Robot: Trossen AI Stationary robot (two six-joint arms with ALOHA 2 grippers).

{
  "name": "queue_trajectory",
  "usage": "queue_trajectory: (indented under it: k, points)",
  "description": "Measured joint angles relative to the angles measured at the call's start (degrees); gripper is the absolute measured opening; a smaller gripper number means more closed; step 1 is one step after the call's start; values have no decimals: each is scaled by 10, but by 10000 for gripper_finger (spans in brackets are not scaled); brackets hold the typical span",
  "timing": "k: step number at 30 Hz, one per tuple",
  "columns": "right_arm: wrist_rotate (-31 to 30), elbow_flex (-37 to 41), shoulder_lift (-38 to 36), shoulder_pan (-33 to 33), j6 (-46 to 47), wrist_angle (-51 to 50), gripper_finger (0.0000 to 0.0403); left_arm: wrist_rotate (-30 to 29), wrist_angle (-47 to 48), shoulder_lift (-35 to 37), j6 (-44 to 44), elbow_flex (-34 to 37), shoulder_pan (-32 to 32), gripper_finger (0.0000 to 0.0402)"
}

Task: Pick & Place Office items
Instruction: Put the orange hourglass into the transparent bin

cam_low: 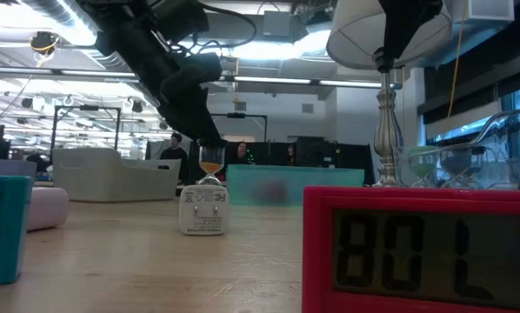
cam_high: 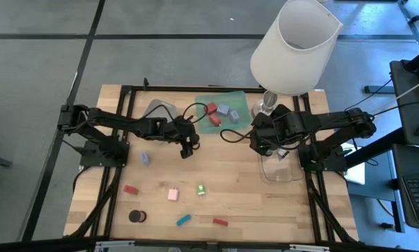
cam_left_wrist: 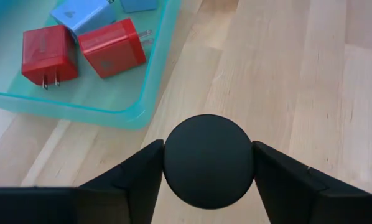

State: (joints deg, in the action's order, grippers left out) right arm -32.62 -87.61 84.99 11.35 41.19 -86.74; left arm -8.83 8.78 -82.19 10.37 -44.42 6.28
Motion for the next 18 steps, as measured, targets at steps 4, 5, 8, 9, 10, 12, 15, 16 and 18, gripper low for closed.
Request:
queue_trajectory:
  k: [4, 5, 8, 9, 10, 12, 15, 16, 18]
  points:
    - [0, 0, 0, 0, 0, 0, 314, 0, 0, 0, 0, 0, 0, 210]
    - [0, 0, 0, 0, 0, 0, 314, 0, -2, 0, 0, 0, 0, 210]
    - [-3, 0, 0, 0, 2, 3, 314, 0, -12, 0, 0, -1, 0, 211]
    - [-9, 0, 0, 0, 2, 5, 314, 0, -11, 0, 0, -5, 0, 212]
    - [-14, 0, 0, 0, 2, 8, 314, 0, -12, 0, 0, -10, 0, 212]
    - [-21, 0, 0, 0, -2, 15, 314, 0, -13, 5, 0, -22, 0, 212]
    - [-47, 0, 0, 2, -34, 43, 314, -1, -16, 19, 0, -41, -3, 211]
    - [-58, 0, 0, 5, -50, 60, 314, -2, -17, 27, 0, -46, -5, 211]
    - [-85, 0, 0, 11, -95, 103, 314, -7, -41, 44, -2, -50, -13, 211]
